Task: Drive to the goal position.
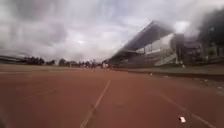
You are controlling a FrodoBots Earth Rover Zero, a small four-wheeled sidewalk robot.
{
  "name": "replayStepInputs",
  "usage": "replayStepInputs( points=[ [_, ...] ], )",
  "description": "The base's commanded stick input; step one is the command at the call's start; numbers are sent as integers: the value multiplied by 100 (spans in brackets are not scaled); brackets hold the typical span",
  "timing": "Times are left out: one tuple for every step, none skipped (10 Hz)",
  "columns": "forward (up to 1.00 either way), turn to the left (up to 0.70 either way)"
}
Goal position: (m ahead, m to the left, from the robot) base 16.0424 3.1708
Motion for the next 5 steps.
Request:
replayStepInputs(
  points=[
    [85,0],
    [85,0],
    [85,0],
    [85,0],
    [85,0]
  ],
)
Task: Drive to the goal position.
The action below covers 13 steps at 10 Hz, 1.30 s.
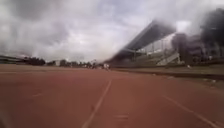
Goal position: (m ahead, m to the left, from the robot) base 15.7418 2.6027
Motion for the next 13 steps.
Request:
replayStepInputs(
  points=[
    [85,-2],
    [85,-4],
    [85,-6],
    [85,-16],
    [85,-33],
    [85,-34],
    [85,-34],
    [85,-34],
    [85,-25],
    [85,-4],
    [85,0],
    [85,0],
    [85,0]
  ],
)
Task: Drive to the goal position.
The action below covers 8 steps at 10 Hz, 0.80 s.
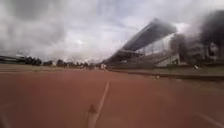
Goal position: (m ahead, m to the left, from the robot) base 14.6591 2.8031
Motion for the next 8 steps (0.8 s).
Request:
replayStepInputs(
  points=[
    [85,0],
    [85,0],
    [85,0],
    [85,0],
    [85,0],
    [85,0],
    [85,0],
    [85,0]
  ],
)
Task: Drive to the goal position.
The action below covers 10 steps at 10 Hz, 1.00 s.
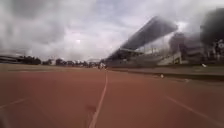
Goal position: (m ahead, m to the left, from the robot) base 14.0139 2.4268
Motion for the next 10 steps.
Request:
replayStepInputs(
  points=[
    [85,0],
    [85,0],
    [85,-9],
    [85,-30],
    [85,-34],
    [85,-34],
    [85,-34],
    [85,-34],
    [85,-34],
    [85,-14]
  ],
)
